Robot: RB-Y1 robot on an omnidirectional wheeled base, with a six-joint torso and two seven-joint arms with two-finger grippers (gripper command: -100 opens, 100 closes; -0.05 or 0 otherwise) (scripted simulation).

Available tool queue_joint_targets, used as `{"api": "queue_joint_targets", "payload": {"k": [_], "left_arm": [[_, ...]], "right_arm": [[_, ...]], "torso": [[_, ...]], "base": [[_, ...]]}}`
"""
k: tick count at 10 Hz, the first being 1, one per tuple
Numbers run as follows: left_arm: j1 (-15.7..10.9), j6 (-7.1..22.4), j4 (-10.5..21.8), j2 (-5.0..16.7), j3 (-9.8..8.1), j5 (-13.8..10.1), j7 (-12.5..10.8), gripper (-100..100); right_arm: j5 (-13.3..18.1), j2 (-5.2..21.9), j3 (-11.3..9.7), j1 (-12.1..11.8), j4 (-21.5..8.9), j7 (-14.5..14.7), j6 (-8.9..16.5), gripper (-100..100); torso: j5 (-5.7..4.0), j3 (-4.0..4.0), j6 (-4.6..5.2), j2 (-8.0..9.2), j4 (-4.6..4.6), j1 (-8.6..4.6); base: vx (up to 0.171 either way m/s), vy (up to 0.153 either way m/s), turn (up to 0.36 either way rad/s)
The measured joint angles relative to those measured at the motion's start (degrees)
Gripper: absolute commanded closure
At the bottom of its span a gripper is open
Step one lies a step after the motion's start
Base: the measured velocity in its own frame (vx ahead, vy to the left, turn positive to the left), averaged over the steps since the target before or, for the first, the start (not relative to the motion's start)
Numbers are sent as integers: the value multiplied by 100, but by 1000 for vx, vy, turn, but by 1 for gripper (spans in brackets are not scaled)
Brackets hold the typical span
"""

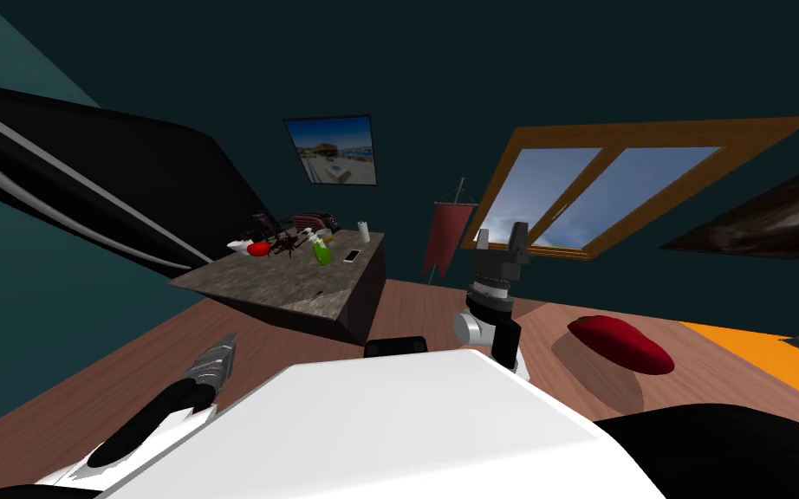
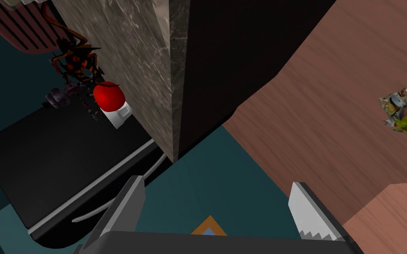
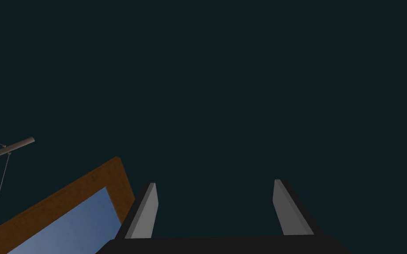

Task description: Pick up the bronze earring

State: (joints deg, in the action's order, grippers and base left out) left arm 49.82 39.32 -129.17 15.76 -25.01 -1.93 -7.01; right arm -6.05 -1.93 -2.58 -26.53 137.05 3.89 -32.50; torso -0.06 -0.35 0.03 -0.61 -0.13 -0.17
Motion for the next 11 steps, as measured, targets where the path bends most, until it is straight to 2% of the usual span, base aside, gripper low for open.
{"api": "queue_joint_targets", "payload": {"k": [2,4,5,9,11], "left_arm": [[24,305,13,7,-69,-32,-26,-100],[69,620,112,112,-249,-182,-80,-100],[61,780,105,106,-255,-175,-87,-100],[235,1426,328,276,-597,-517,-194,-100],[263,1693,352,310,-679,-595,-235,-100]], "right_arm": [[0,0,0,1,0,0,0,0],[0,0,0,1,0,0,0,0],[0,0,0,1,0,0,0,0],[0,0,0,0,1,0,0,0],[0,1,0,0,0,0,0,0]], "torso": [[1,7,3,16,2,11],[2,-2,3,0,-1,12],[3,8,3,17,2,16],[-2,-14,3,-21,-6,-5],[4,-2,2,-3,-1,18]], "base": [[87,-46,57],[88,-52,30],[124,-76,90],[139,-87,50],[126,-46,62]]}}
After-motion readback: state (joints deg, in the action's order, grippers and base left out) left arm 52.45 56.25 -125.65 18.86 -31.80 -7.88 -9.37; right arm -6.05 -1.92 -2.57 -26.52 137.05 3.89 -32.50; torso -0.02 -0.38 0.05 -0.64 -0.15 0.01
